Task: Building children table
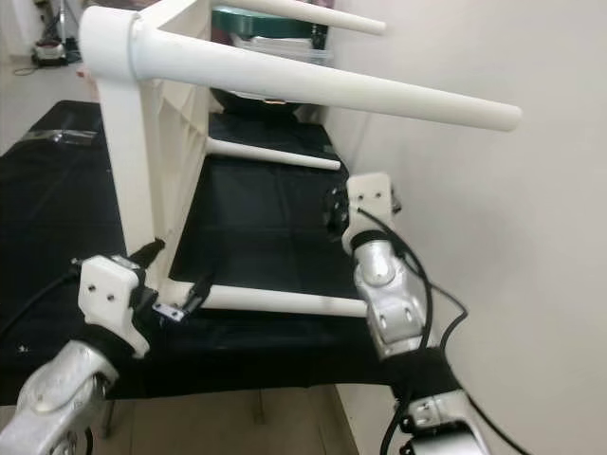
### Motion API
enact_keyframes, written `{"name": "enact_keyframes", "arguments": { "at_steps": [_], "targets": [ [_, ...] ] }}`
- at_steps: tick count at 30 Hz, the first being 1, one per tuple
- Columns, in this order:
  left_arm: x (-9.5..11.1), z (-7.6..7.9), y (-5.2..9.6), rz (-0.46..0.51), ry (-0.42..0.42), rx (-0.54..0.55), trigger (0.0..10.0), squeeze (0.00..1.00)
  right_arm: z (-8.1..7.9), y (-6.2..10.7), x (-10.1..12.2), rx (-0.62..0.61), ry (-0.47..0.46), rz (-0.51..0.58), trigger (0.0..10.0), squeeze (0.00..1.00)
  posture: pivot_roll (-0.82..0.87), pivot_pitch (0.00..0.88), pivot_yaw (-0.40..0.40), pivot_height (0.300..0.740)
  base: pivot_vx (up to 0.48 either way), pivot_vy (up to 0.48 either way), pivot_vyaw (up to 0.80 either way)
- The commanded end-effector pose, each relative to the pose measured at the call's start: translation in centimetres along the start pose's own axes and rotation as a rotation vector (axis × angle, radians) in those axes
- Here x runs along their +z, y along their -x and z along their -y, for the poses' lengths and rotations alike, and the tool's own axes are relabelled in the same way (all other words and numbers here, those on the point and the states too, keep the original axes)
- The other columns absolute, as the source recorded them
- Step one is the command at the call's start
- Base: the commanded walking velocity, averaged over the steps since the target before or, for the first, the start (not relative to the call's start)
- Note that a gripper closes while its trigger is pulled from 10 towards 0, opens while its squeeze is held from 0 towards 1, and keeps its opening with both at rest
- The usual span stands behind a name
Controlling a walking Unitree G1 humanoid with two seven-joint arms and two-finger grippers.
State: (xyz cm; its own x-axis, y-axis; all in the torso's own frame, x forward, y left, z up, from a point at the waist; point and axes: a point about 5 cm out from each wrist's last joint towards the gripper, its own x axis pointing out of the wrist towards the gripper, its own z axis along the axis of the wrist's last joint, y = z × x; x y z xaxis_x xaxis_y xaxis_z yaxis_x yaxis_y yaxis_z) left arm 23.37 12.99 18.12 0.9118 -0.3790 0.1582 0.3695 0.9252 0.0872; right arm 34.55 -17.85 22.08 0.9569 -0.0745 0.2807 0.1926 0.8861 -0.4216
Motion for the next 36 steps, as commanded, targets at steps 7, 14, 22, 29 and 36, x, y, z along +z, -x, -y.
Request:
{"name": "enact_keyframes", "arguments": {
  "at_steps": [7,14,22,29,36],
  "targets": [
    [-1.2,-0.1,-2.5,-0.063,0.060,-0.092,10.0,0.00,0.9,0.6,1.1,-0.050,0.081,0.105,10.0,0.00,0.07,0.000,-0.110,0.740,0.000,0.000,0.00],
    [-1.9,-1.5,-3.8,-0.129,0.087,-0.070,10.0,0.00,1.7,2.0,2.6,-0.097,0.180,0.271,10.0,0.00,0.03,0.000,-0.088,0.740,0.000,0.000,0.00],
    [-2.2,-3.4,-4.7,-0.162,0.103,0.056,10.0,0.00,3.9,4.4,2.6,-0.230,0.416,0.374,10.0,0.00,0.01,0.000,-0.078,0.740,0.000,0.000,0.00],
    [-2.3,-3.7,-4.8,-0.166,0.109,0.076,10.0,0.00,4.8,5.3,2.5,-0.278,0.505,0.377,10.0,0.00,0.00,0.000,-0.088,0.740,0.000,0.000,0.00],
    [-2.6,-3.3,-5.2,-0.176,0.122,0.078,10.0,0.00,5.3,3.9,4.8,-0.344,0.538,0.473,10.0,0.00,-0.01,0.000,-0.085,0.740,0.000,0.000,0.00]
  ]
}}
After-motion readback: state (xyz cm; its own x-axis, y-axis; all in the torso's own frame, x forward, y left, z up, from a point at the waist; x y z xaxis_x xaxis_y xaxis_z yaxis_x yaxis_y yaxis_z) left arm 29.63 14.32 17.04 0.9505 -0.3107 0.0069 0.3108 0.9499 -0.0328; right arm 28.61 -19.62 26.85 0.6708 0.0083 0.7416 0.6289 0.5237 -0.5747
